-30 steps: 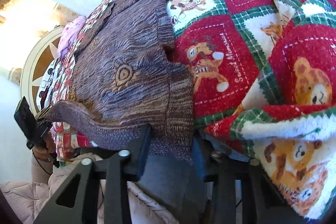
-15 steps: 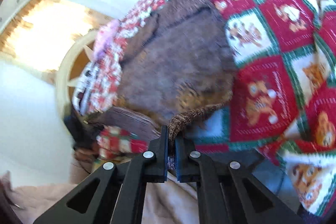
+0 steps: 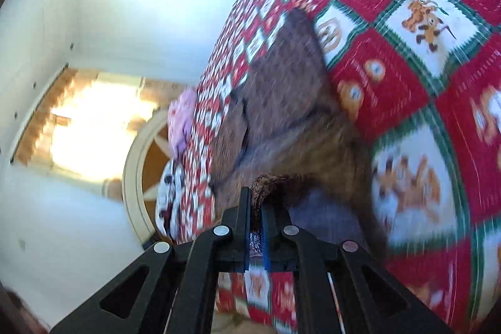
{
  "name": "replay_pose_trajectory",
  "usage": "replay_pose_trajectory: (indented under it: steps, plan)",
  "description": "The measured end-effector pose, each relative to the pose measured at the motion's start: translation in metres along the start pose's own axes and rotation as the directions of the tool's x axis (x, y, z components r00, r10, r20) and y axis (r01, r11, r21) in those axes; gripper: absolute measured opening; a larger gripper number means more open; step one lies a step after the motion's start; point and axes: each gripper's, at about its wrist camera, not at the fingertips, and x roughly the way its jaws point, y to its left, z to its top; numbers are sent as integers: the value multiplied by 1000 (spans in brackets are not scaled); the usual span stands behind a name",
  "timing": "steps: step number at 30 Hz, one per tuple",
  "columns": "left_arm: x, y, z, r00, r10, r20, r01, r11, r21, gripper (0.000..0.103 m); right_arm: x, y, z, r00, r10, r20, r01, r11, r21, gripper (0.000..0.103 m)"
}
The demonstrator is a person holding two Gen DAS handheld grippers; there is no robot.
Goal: Fold small clothes
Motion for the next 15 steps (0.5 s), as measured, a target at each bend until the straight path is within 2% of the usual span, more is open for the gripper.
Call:
replay_pose_trajectory:
  steps: [1,3,5,6,9,11,12,13,15]
  plan:
    - [9,8,0,1000,-1,-18,0,999,-52,11,2,-8,8,999,-7,35,5,999,34,8]
    - [12,16,1,999,-41,9,41,992,-117,12,1,-21,16,996,-12,90,5,997,75,9]
    - [11,12,1,999,-29,16,31,994,-105,12,-4,-31,22,992,-42,123,28,994,107,30]
    - [12,10,0,1000,-22,20,24,995,-92,12,-9,-33,22,989,-51,141,36,993,109,34]
    - [12,5,-1,999,-8,38,10,998,-55,13,-30,-26,17,976,-69,209,64,998,28,37]
    - [11,5,-3,998,-6,60,8,999,-37,14,-42,-9,7,966,-123,227,144,987,-78,37]
    - [12,6,-4,997,-12,73,15,999,-43,14,-46,1,1,954,-171,245,210,967,-145,37]
    - [11,9,-5,996,-21,85,26,998,-56,14,-46,17,-9,931,-245,271,312,919,-241,37]
    - [11,15,-6,994,-42,103,52,994,-92,15,-37,39,-26,883,-362,298,461,790,-405,37]
